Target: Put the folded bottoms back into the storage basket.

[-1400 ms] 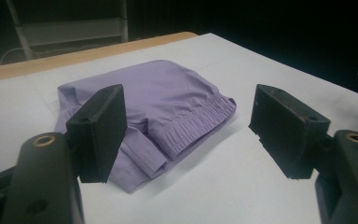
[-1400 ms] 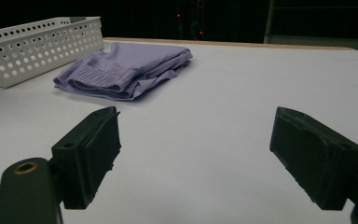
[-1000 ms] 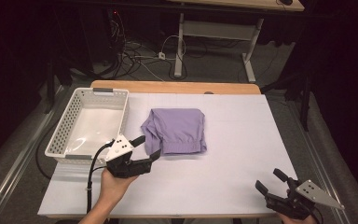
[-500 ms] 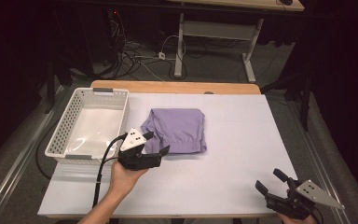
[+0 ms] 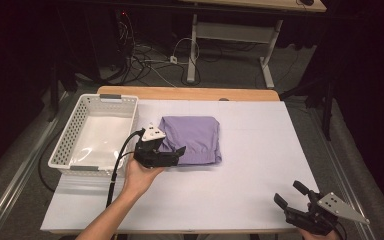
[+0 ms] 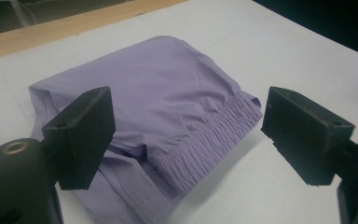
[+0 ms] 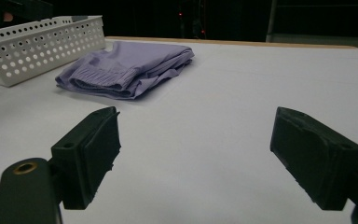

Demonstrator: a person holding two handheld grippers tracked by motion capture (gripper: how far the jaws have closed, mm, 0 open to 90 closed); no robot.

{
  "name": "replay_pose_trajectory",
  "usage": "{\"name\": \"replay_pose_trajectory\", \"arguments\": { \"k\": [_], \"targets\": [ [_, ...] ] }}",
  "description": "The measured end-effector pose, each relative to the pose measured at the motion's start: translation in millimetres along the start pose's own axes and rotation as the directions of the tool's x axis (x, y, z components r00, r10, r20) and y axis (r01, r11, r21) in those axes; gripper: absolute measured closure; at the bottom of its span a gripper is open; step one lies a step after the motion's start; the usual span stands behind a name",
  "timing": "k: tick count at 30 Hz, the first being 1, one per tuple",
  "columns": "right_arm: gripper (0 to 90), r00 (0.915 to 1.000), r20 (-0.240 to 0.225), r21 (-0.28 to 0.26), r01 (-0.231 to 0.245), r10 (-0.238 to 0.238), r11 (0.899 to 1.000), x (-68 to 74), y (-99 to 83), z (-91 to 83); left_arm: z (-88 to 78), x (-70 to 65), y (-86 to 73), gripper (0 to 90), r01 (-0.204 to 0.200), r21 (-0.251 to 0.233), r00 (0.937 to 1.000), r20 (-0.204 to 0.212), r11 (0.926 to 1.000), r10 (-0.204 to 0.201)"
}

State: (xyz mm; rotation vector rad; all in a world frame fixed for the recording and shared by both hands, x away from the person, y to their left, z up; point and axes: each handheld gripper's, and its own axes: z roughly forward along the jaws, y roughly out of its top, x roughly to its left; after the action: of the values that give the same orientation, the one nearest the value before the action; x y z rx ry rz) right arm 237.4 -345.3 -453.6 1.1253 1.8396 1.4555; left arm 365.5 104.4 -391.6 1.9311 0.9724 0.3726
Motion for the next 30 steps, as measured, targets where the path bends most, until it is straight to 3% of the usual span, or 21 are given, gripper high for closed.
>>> {"name": "replay_pose_trajectory", "arguments": {
  "k": [7, 10, 13, 18, 19, 23, 30],
  "targets": [
    [16.4, 1.0000, 0.004, -0.001, -0.006, 0.006, 1.000, -0.8, 0.0, -0.4, 11.0, 8.1, 9.5, 14.7, 0.021, 0.021, 0.9996, -0.018, 0.9996, -0.021],
    [16.4, 1.0000, 0.006, 0.000, -0.006, 0.006, 1.000, -0.9, 0.1, -0.2, 19.8, 12.4, 16.6, 14.7, 0.022, 0.051, 0.9993, -0.033, 0.9985, -0.020],
    [16.4, 1.0000, 0.005, 0.001, -0.006, 0.006, 1.000, -0.8, 0.1, 0.0, 25.6, 18.3, 21.2, 14.6, 0.051, 0.062, 0.9983, -0.030, 0.9968, -0.049],
    [16.3, 0.9999, 0.004, 0.003, -0.015, 0.015, 1.000, -1.9, -0.1, 0.7, 32.4, 23.7, 22.9, 12.7, 0.065, 0.079, 0.9970, -0.047, 0.9948, -0.061],
    [16.3, 0.9999, 0.000, 0.003, -0.015, 0.015, 1.000, -2.2, -0.2, 0.6, 36.5, 25.9, 22.3, 12.7, 0.066, 0.104, 0.9966, -0.057, 0.9924, -0.060],
    [16.3, 0.9997, -0.005, 0.001, -0.025, 0.025, 1.000, -3.5, -0.5, 1.4, 41.7, 31.6, 21.8, 12.6, 0.075, 0.129, 0.9954, -0.069, 0.9887, -0.067],
    [16.3, 0.9996, -0.004, 0.001, -0.027, 0.027, 1.000, -3.9, -0.6, 1.4, 56.1, 47.4, 24.7, 12.6, 0.131, 0.185, 0.9877, -0.109, 0.9740, -0.112]
  ]
}}
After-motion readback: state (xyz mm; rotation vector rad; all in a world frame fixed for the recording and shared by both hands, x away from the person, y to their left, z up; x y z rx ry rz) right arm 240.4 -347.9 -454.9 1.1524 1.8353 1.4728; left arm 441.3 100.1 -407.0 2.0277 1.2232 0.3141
